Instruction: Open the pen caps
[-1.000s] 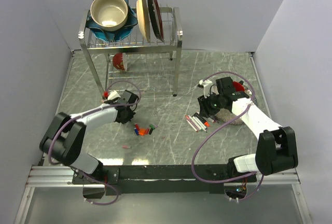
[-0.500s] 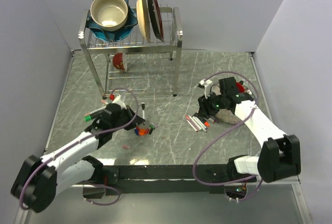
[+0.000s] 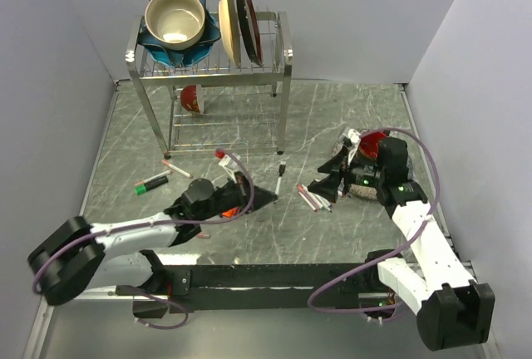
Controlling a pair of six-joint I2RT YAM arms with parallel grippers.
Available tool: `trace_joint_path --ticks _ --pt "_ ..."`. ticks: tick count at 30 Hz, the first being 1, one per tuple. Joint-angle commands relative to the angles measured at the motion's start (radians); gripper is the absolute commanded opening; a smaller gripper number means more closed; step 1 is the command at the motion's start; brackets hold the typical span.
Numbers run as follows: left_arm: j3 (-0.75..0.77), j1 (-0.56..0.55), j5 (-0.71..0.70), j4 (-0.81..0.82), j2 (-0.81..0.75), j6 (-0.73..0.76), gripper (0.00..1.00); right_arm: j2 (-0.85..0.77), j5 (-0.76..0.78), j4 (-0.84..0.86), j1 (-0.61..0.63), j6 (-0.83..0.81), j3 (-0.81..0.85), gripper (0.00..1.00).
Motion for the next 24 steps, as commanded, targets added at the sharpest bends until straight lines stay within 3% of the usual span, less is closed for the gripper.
trace_joint_path --ticks 1,6,11,20,23,24 --pt "0.129 -0.09 -0.192 0.212 0.118 0.052 0.01 -0.036 -0.129 0.428 -0.028 0.418 -0.099 0.93" --pt "0.252 -0.17 -0.242 0.221 0.274 0.064 0.01 -0.083 0.053 0.553 -0.028 0.717 -0.157 0.97" --pt "0.292 -0.197 -0.242 0.247 0.34 0.07 0.01 -0.097 0.073 0.586 -0.028 0.748 -0.176 0.93" --pt "0.338 -0.211 -0.277 0.222 0.368 0.075 0.01 -0.016 0.041 0.578 -0.019 0.808 -0.17 0.59" --pt "0.341 -0.214 -0.275 0.222 0.376 0.075 0.01 -0.005 0.004 0.607 -0.013 0.825 -0.179 0.43" --pt "0.346 -0.214 -0.275 0.221 0.377 0.075 0.01 -0.005 -0.006 0.616 -0.01 0.828 -0.182 0.25"
